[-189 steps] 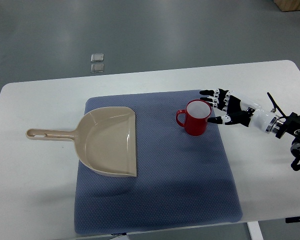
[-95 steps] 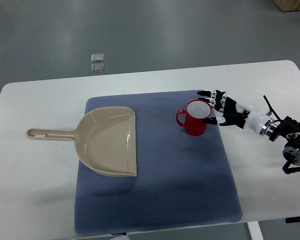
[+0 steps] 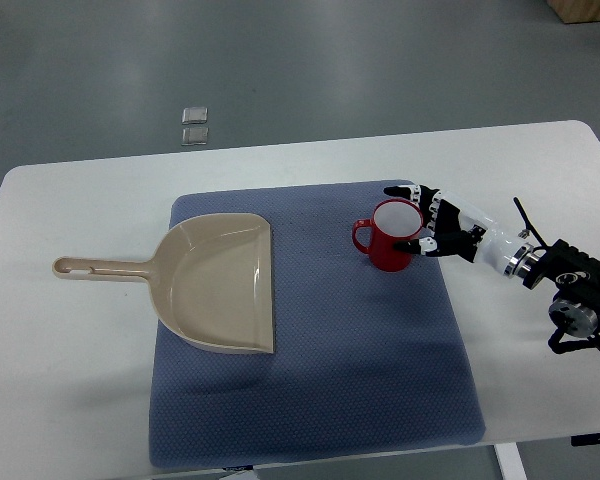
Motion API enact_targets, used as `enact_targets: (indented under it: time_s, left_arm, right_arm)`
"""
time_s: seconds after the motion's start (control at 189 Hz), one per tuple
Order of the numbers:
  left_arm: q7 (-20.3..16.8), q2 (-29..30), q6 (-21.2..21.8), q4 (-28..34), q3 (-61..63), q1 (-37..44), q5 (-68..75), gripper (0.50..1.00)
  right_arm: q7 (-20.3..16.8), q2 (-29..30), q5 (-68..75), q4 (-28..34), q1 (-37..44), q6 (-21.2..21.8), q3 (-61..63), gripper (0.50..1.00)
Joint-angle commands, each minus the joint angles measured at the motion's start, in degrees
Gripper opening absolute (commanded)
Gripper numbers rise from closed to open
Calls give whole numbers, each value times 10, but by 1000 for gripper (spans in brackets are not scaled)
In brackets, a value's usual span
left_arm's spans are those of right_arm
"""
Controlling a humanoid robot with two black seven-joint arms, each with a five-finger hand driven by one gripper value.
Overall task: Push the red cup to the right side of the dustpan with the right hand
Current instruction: 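Bring the right hand's fingers against the side of the red mug, then push the red mug with the right hand toward the dustpan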
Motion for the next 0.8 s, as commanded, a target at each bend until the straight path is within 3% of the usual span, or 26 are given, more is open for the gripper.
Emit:
enact_targets:
  time_s: [0.0, 0.797]
  left_arm:
    - [0, 0, 0, 0, 0, 0, 0, 1000]
    - [0, 0, 0, 0, 0, 0, 0, 1000]
  right_arm:
    - [0, 9, 0, -1, -1, -2, 1, 932]
    - [0, 42, -1, -20, -3, -15, -3, 934]
